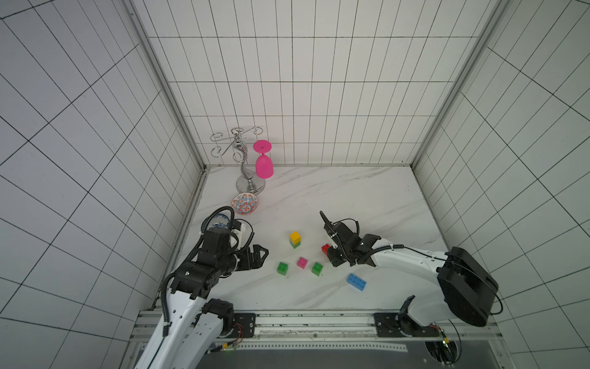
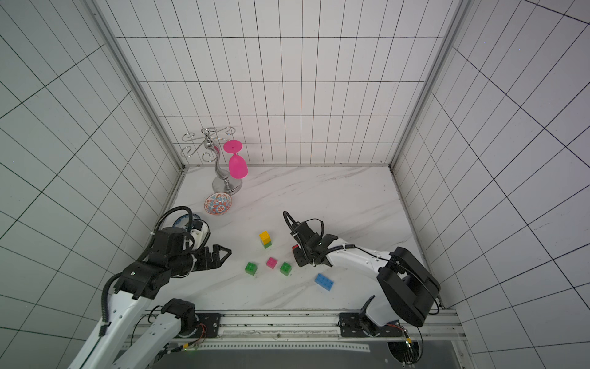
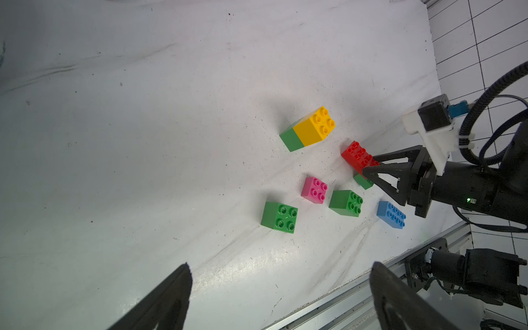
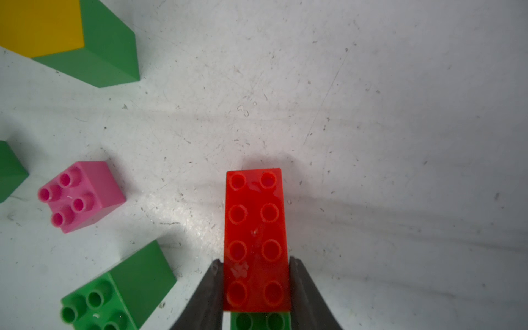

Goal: Assemble the letter r with lego
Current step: Pick up the lego brick from the center of the board, then adjust the lego brick at the center of the board.

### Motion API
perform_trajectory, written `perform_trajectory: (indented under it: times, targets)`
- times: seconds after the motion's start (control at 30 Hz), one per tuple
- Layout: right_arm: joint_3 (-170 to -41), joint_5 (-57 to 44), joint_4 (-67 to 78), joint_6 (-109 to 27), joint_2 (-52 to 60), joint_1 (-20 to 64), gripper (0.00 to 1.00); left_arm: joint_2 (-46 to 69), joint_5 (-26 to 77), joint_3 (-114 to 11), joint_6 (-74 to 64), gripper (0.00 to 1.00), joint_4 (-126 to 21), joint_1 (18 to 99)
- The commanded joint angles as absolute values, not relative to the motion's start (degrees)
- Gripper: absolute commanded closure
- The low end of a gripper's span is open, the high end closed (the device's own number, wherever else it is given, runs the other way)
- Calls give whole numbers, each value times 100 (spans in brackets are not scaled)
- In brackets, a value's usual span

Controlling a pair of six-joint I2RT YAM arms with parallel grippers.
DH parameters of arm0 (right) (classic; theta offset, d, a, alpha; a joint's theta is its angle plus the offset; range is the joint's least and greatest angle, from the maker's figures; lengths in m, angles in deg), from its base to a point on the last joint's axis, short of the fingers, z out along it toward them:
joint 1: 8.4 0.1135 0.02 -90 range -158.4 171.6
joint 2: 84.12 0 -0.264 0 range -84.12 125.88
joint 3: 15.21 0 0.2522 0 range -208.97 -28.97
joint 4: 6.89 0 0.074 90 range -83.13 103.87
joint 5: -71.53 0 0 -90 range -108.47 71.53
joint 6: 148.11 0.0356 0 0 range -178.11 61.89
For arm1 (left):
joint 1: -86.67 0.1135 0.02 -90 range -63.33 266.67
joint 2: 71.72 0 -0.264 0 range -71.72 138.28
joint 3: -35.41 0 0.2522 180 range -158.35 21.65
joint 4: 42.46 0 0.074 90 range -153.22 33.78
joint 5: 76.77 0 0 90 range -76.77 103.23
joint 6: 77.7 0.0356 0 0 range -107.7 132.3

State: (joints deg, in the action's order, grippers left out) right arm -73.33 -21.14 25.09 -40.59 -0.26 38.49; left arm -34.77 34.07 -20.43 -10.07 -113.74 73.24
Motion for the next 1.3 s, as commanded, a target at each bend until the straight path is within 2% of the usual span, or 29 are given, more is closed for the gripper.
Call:
perform_trajectory:
  times: [0.0, 0.1, 0.37, 0.43, 0.53, 0.7, 0.93, 1.03, 1.27]
  targets:
    - [-7266, -2168, 2497, -4097, 29, 3838, 69, -3437, 3456, -1998, -1213, 3, -11107, 7340]
    - [-7257, -2201, 2497, -4097, -42, 3836, 72, -3368, 3528, -1979, -1368, 3, -10957, 7338]
    - [-7384, -2192, 2752, -4239, -400, 3836, 100, -2656, 3811, -2063, -1708, 3, -10226, 7340]
    - [-7437, -2231, 2845, -4298, -568, 3840, 100, -2332, 3721, -2196, -1660, 4, -10044, 7339]
    - [-7552, -2259, 3036, -4382, -831, 3811, 100, -1666, 3651, -2418, -1457, 13, -9784, 7339]
    - [-7846, -2227, 3459, -4525, -1100, 3741, 100, -94, 3568, -3077, -1053, 39, -9754, 7321]
    - [-8007, -2224, 3860, -4567, -1599, 3663, 100, 1692, 3424, -3771, -950, 62, -9199, 7152]
    - [-8012, -2243, 3989, -4559, -1772, 3635, 100, 2281, 3296, -4072, -971, 70, -9118, 6987]
    - [-7969, -2216, 4125, -4510, -1977, 3610, 100, 3015, 3220, -4257, -1083, 78, -8912, 6436]
